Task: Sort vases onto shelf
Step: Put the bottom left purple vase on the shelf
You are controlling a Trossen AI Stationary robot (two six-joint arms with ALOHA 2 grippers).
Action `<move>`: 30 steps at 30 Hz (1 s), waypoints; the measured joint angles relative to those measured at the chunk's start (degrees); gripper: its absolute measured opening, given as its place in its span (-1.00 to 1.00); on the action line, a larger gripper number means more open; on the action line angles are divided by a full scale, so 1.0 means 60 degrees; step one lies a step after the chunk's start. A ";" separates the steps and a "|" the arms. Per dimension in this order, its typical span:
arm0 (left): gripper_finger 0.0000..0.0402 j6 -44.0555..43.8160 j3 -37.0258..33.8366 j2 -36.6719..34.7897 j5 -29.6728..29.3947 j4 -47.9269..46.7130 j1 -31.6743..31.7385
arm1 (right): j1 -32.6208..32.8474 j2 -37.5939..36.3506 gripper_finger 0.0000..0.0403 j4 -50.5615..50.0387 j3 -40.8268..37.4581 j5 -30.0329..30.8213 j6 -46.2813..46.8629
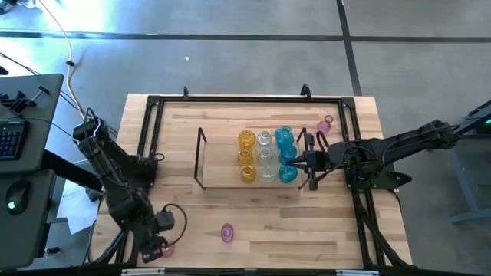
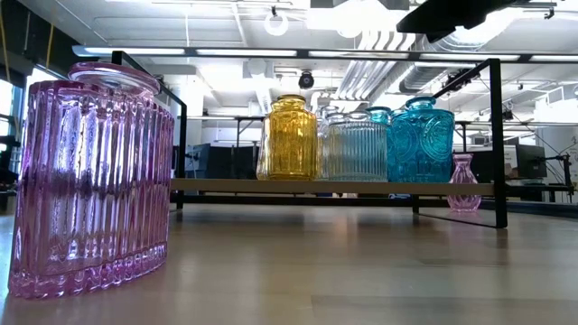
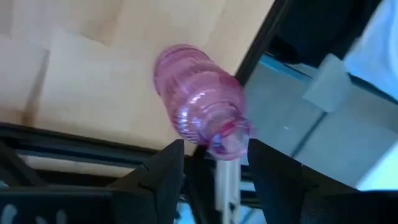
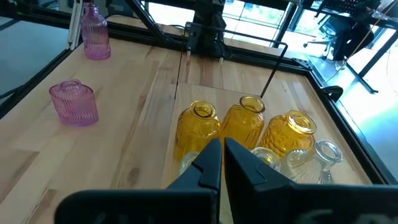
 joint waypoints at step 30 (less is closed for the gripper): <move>-0.91 0.3648 -0.0022 0.0366 -0.0763 -0.0320 0.1012 | 0.0000 0.0000 -1.00 -0.0045 0.0004 0.0029 0.0100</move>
